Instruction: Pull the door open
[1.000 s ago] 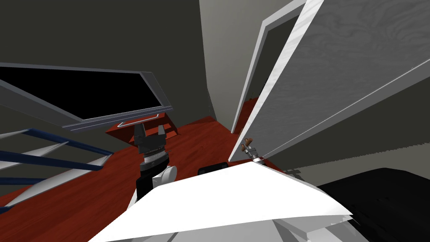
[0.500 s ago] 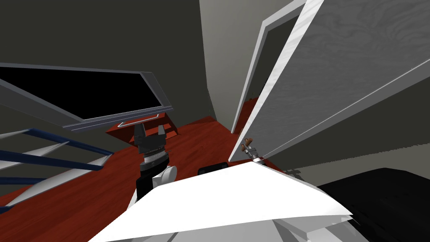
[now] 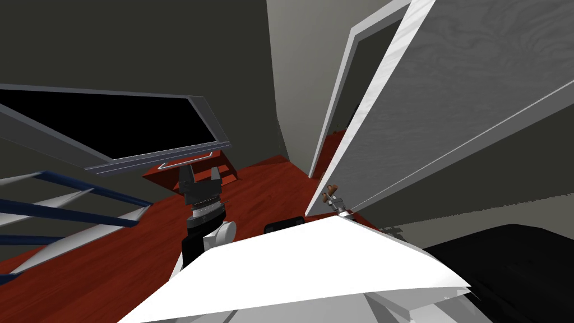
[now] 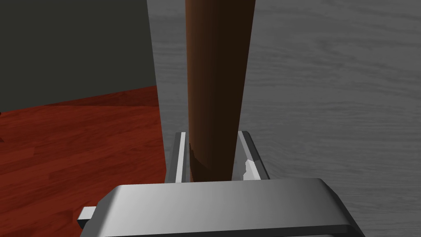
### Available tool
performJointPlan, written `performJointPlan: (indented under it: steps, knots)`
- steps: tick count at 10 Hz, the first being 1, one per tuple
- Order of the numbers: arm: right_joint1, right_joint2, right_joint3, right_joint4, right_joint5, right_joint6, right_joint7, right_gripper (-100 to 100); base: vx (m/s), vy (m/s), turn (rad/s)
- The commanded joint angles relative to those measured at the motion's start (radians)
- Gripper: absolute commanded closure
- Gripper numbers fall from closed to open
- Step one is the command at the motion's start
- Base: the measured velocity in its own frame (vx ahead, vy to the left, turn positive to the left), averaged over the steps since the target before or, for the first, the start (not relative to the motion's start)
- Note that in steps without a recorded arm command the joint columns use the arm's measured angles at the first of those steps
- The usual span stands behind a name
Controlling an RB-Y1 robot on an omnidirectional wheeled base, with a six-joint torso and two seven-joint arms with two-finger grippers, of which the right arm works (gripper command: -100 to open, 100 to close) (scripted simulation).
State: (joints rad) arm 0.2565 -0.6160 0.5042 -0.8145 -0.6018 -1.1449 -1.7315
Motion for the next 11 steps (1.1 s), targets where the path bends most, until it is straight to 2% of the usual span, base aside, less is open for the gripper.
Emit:
performJointPlan:
  steps: [1, 6, 7, 11]
  knots:
    - [0.001, 0.004, 0.005, -0.004, 0.003, 0.001, 0.001, 100, 0.002, -0.007, -0.018]
    - [0.001, 0.004, 0.005, -0.004, 0.003, 0.001, 0.001, 100, -0.001, 0.002, 0.005]
    - [0.006, -0.003, 0.009, 0.003, 0.006, -0.012, -0.007, 100, -0.004, 0.012, 0.033]
    - [0.006, -0.003, 0.009, 0.003, 0.006, -0.012, -0.007, 100, 0.000, 0.001, 0.003]
